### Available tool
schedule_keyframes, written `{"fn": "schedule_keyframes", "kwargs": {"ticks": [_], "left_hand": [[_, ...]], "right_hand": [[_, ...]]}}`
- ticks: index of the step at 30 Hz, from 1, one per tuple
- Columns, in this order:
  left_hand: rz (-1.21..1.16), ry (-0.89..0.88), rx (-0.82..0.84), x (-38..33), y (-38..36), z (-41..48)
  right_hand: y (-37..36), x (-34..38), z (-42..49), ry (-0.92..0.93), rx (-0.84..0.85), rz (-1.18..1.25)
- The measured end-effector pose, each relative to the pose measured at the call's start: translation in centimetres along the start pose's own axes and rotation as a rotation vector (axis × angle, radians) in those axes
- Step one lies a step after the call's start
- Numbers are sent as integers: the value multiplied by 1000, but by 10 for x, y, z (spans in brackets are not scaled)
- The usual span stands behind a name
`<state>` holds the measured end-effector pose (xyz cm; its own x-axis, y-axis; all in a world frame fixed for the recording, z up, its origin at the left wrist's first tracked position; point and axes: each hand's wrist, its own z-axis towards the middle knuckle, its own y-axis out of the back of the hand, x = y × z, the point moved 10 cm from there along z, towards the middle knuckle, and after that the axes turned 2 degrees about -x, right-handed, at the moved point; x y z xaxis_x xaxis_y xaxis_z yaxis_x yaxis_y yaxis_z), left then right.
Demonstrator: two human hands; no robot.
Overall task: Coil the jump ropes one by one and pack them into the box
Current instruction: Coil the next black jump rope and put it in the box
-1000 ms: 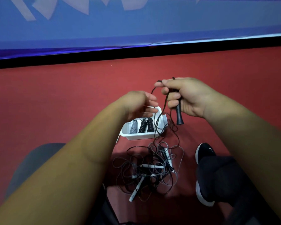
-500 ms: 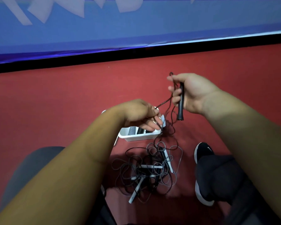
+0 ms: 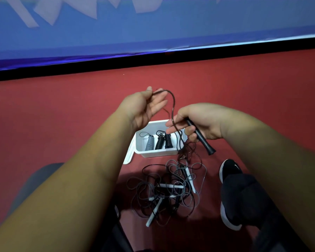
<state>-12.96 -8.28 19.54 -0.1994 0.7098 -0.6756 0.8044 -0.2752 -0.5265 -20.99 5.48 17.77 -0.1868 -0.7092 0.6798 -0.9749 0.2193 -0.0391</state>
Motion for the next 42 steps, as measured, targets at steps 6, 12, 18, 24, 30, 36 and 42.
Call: {"fn": "schedule_keyframes", "kwargs": {"ticks": [6, 12, 18, 24, 30, 36, 42], "left_hand": [[47, -107, -74, -23, 18, 5], [542, 44, 3, 10, 5, -1], [1404, 185, 400, 71, -2, -20], [1376, 235, 531, 90, -2, -26], [1210, 278, 463, 82, -6, -28], [856, 237, 317, 59, -17, -24], [738, 151, 122, 40, -3, -12]], "right_hand": [[8, 22, -3, 249, -100, -143], [10, 45, -14, 418, -141, 79], [32, 58, -22, 490, -196, 336], [67, 57, -27, 519, -339, 459], [83, 26, -11, 209, -494, 186], [60, 2, 2, 58, -461, -11], [35, 5, 2, 71, -310, -60]]}}
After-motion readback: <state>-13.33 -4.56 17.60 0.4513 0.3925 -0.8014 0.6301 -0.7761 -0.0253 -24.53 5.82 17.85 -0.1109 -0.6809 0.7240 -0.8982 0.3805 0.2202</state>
